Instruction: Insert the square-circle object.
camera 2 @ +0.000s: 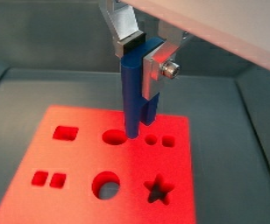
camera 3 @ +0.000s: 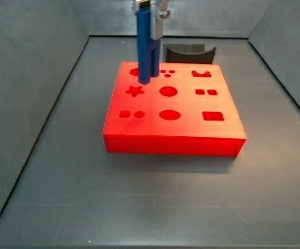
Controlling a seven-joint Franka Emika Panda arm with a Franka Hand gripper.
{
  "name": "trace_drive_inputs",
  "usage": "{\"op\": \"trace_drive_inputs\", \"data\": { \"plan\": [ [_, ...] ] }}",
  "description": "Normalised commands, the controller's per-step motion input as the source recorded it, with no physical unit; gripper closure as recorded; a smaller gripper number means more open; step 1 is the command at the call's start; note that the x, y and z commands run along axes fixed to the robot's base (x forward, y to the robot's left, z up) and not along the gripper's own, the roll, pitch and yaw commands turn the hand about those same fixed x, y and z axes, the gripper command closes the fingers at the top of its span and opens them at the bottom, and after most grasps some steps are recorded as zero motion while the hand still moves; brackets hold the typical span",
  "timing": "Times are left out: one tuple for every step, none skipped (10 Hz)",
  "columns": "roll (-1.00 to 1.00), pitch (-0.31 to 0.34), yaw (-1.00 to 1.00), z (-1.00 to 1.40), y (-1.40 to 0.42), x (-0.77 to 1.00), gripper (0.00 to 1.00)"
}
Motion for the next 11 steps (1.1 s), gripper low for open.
{"op": "trace_drive_inputs", "data": {
  "plan": [
    [0.00, -0.030, -1.00, -0.16, 0.00, 0.00, 1.00],
    [0.05, -0.009, -1.00, -0.26, 0.00, 0.00, 1.00],
    [0.07, -0.033, -1.00, -0.33, 0.00, 0.00, 1.00],
    [0.07, -0.041, -1.00, -0.34, 0.00, 0.00, 1.00],
    [0.03, -0.031, -1.00, -0.24, 0.00, 0.00, 1.00],
    [0.01, -0.034, -1.00, -0.19, 0.00, 0.00, 1.00],
    [0.01, -0.021, -1.00, -0.17, 0.00, 0.00, 1.00],
    [0.01, -0.010, -1.00, -0.15, 0.00, 0.00, 1.00],
    [0.00, 0.000, -1.00, -0.14, 0.00, 0.00, 1.00],
    [0.00, 0.000, -1.00, -0.13, 0.00, 0.00, 1.00],
    [0.00, 0.000, -1.00, -0.09, 0.00, 0.00, 1.00]
  ]
}}
